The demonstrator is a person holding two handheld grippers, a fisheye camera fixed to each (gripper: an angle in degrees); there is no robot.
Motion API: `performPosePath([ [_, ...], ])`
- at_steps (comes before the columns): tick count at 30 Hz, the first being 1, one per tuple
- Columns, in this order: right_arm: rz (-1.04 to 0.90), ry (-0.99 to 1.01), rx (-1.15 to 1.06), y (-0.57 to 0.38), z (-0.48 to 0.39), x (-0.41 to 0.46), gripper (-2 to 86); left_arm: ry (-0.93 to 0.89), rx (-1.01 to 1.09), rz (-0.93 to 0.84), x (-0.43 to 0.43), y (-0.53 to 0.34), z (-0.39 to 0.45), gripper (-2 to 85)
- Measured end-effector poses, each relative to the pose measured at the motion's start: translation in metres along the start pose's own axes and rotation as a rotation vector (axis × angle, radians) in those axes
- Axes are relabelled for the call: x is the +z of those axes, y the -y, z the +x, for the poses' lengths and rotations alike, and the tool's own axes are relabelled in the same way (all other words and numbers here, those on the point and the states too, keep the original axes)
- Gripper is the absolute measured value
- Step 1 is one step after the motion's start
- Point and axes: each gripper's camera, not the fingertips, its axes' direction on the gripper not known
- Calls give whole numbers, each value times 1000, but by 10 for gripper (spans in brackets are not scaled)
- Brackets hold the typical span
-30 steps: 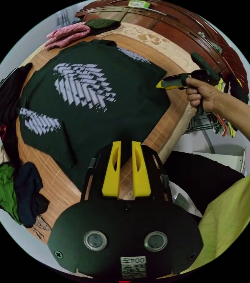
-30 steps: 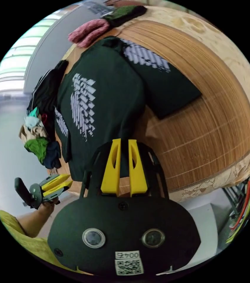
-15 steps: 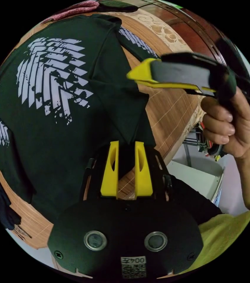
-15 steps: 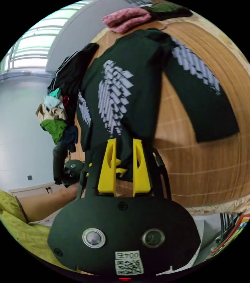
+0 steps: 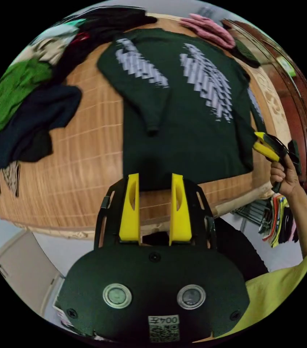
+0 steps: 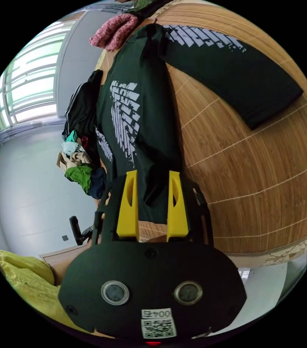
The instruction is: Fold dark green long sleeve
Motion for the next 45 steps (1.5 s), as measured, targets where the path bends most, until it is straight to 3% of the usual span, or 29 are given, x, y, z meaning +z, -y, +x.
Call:
performPosePath([
  [4,4,-70,-3,-7,-18,1,38,-20,-40,-11,7,-16,-46,135],
  [9,141,-239,-4,-27,-42,-43,30,-98,-62,11,13,-14,-67,131],
  [13,242,-326,127,-43,-22,-90,29,-156,-65,14,20,-11,-78,116],
  [22,143,-436,329,-28,28,-91,32,-122,31,-62,34,-2,-68,45],
  [45,29,-534,279,-60,-8,-89,30,-134,60,-194,40,-55,-83,33],
])
